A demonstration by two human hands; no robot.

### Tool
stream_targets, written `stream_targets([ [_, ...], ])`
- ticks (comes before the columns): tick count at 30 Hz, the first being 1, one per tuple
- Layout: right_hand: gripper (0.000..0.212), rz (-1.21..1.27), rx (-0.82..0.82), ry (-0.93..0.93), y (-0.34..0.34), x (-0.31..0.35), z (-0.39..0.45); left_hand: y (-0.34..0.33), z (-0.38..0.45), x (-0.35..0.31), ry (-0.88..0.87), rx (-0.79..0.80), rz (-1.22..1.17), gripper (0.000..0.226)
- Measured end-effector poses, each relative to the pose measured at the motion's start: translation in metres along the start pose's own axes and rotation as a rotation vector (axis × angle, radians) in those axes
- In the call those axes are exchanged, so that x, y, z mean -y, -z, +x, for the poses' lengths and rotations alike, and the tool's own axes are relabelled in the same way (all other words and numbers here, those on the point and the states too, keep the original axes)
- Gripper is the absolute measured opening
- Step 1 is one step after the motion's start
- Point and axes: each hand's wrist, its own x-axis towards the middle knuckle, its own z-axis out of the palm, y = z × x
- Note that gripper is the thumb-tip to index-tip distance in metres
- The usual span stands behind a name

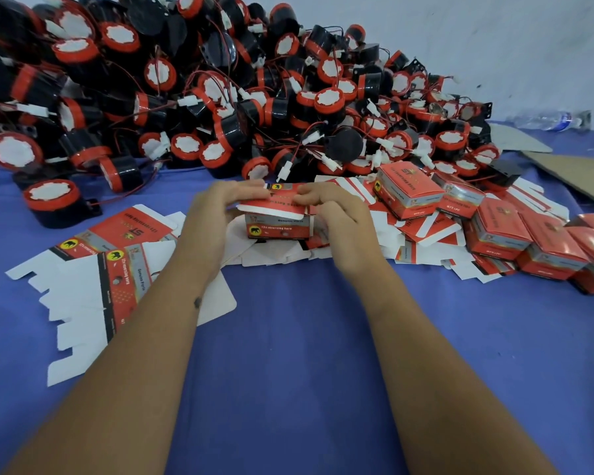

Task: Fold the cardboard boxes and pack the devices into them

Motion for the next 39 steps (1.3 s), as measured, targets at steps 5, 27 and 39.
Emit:
stream_targets([
  [5,0.019,-0.318,0.083,0.177,0.002,-0.003,-0.001,-0.007,-0.003,0.007,-0.247,0.098,0.623,0.034],
  [27,0.021,-0.510,-0.039,0.181,-0.001,0.005,0.003,0.002,0.000,0.010,-0.112,-0.023,0.115,0.030],
  [39,0.014,-0.298,-0.080,0.125,0.001,-0.003,0.002,0.001,-0.002,0.011,-0.138,-0.011,0.257,0.029],
])
